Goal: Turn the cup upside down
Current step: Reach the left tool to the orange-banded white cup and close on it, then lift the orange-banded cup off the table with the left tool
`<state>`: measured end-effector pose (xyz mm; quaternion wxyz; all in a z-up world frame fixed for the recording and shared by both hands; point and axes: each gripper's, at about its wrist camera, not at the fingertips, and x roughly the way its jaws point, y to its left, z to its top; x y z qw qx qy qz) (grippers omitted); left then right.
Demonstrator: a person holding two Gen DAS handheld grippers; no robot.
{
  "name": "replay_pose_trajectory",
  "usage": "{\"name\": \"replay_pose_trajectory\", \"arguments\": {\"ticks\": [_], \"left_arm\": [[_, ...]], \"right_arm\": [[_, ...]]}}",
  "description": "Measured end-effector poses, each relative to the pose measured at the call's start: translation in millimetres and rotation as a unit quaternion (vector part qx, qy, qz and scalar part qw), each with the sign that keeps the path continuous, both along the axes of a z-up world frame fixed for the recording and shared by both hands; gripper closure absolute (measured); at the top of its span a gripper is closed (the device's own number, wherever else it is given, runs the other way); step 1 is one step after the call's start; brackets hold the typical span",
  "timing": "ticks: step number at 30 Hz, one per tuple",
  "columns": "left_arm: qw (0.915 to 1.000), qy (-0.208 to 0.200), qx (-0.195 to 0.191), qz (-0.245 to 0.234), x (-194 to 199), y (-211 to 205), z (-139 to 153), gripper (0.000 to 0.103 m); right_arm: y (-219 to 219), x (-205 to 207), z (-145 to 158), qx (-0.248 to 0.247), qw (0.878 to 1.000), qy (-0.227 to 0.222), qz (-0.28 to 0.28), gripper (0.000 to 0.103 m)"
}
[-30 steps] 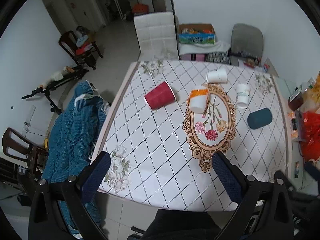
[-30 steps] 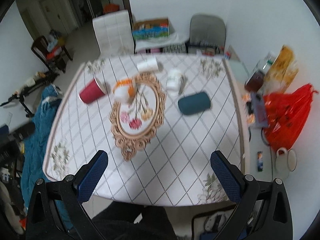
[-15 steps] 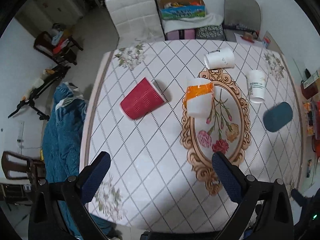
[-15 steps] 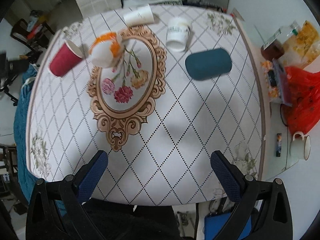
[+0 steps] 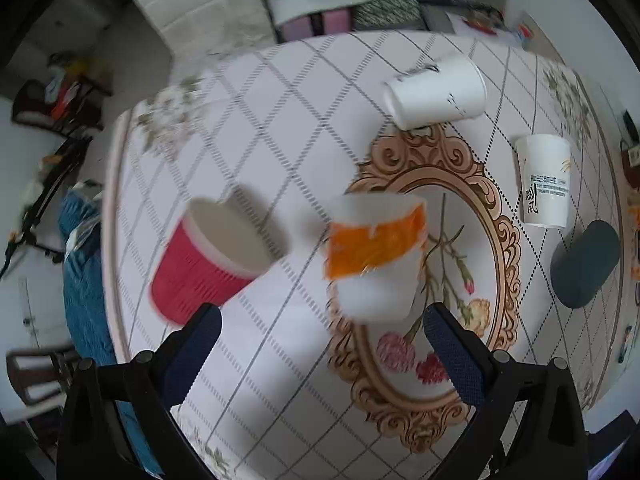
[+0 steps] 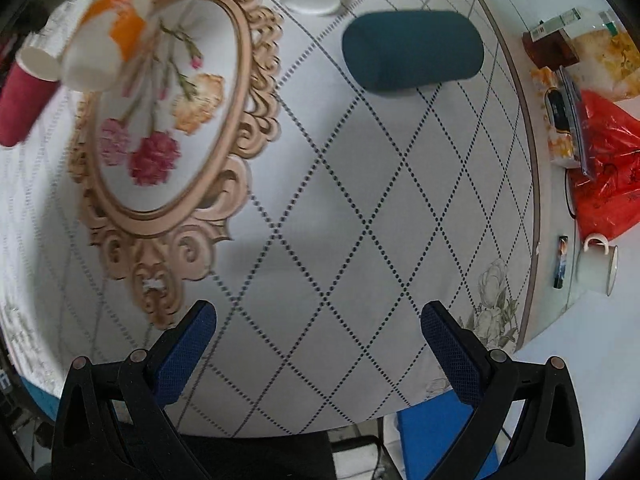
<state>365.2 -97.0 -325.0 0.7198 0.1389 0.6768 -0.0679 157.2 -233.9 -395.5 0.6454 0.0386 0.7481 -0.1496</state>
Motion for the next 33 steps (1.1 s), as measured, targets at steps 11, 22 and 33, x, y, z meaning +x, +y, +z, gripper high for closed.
{"name": "replay_pose_trajectory", "arguments": {"ticks": [11, 22, 33], "left_arm": [[0.9969, 0.051, 0.0, -0.059, 23, -38, -48, 0.0], [0.9956, 0.043, 0.011, -0.083, 29, -50, -63, 0.016], [0.9953, 0.044, 0.016, -0.085, 37, -44, -80, 0.025]], "right_arm": [[-11, 11, -19, -0.009, 1.0, 0.012, -0.025, 0.0], [-31, 0, -23, -0.01, 0.999, 0.013, -0.036, 0.0], [-39, -5, -16, -0.015, 0.999, 0.001, -0.037, 0.0]]}}
